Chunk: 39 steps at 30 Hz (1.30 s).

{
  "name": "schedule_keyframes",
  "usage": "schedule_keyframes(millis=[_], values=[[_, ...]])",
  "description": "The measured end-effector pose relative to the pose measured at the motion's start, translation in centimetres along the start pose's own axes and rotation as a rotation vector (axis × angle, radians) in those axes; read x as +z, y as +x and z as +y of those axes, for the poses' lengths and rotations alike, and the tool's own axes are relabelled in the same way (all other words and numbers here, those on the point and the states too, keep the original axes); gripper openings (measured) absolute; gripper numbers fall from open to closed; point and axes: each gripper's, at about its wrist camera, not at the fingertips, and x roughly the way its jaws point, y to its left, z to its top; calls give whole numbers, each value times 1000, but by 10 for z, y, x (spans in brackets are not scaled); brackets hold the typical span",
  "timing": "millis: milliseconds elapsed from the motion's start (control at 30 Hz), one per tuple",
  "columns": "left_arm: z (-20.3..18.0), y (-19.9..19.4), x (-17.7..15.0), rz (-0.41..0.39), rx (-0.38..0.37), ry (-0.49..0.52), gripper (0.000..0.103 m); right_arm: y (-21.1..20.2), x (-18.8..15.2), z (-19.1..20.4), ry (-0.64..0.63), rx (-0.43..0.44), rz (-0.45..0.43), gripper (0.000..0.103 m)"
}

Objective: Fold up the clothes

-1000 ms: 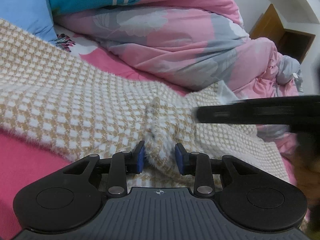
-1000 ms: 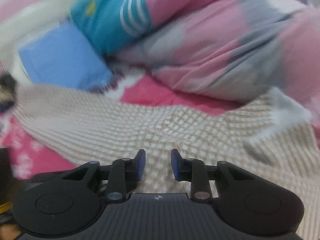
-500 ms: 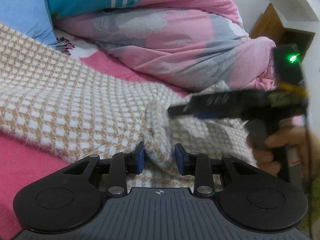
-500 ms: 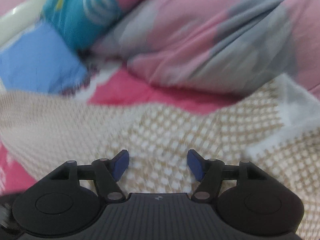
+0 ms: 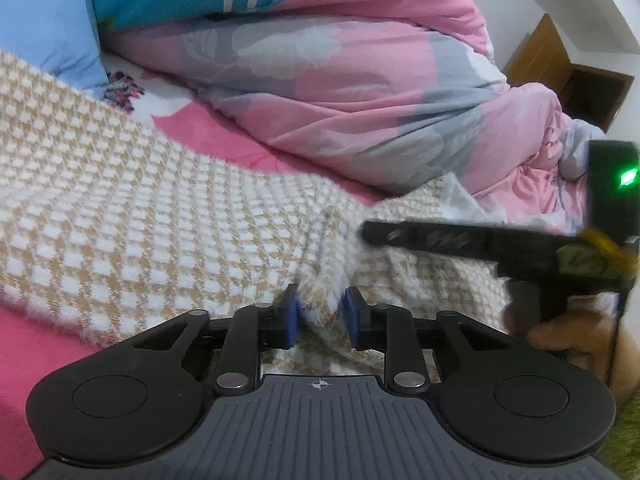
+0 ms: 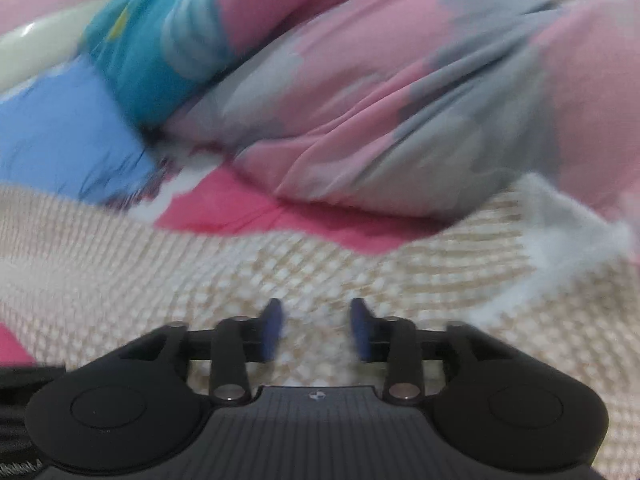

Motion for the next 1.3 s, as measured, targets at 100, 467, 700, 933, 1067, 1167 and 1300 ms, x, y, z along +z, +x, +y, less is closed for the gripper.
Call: schedule_keyframes(millis=[100,467,700,933,1067,1167,1300], values=[[-6,-15,0,-81,60,31,56,-58,-1,-38,159,-50,-112,44],[-37,5,-6,-22,6,197,65,-226,-88,-199,491,-354,-122,25],[-26,11,-8,-1,47,158,65,-147,-75,-244,502,-354,-59,15],[-26,9,-10,-11,48,149,65,-84,-87,-243,384,-320,26,14],[-24,8,-9,-14,55,136,64,-115,-82,-250,432,-287,-66,14],[-23,8,-9,-16,59,135,63,-106,-79,-260,447,-302,-60,14],[-22,8,-9,-18,56,132,63,-72,-81,-275,480,-327,3,10]])
